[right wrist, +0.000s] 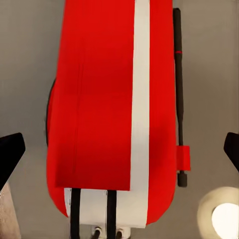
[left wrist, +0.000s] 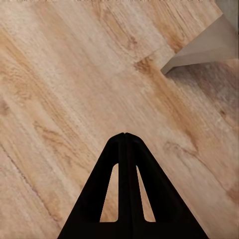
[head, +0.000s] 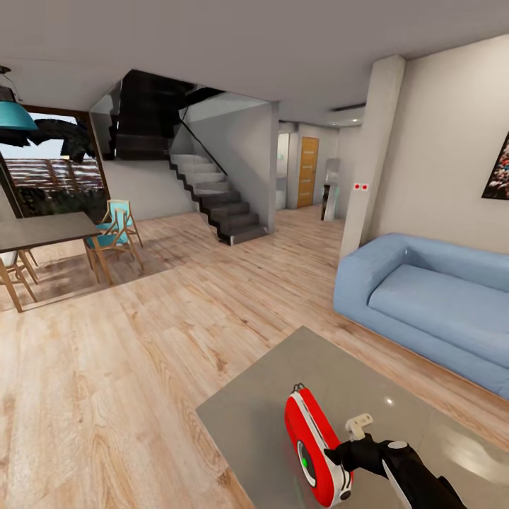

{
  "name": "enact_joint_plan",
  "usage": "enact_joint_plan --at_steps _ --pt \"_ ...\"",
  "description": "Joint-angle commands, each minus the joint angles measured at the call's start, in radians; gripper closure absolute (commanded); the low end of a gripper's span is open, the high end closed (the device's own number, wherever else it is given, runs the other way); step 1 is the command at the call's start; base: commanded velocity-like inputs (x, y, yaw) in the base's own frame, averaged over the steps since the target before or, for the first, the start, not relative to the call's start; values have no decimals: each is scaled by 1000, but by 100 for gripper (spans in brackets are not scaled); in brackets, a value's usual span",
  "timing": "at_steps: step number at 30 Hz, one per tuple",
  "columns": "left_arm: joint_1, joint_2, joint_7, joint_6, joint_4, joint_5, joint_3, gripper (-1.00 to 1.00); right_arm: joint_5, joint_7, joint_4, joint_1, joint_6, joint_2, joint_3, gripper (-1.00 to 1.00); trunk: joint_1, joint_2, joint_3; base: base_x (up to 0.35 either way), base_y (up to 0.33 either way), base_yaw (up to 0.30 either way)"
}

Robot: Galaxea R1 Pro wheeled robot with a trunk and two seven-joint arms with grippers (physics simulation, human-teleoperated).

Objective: Turn on the radio receiver that's on the table in the living room.

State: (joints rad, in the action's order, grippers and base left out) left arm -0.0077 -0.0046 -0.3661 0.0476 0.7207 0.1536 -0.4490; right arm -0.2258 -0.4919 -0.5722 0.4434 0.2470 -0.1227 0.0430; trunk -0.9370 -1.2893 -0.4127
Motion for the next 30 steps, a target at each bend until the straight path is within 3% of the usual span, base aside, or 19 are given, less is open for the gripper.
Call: enact_joint_plan --at_steps 1,9,30 --pt "0 0 0 0 0 0 0 100 0 0 0 0 0 0 0 -100 4 7 3 0 0 0" --pt "0 0 -1 1 -1 0 1 100 0 0 0 0 0 0 -1 -100 35 63 28 -34 -10 0" --pt "0 0 -1 2 -1 0 1 100 0 2 1 0 0 0 -2 -100 115 210 94 -258 -113 0"
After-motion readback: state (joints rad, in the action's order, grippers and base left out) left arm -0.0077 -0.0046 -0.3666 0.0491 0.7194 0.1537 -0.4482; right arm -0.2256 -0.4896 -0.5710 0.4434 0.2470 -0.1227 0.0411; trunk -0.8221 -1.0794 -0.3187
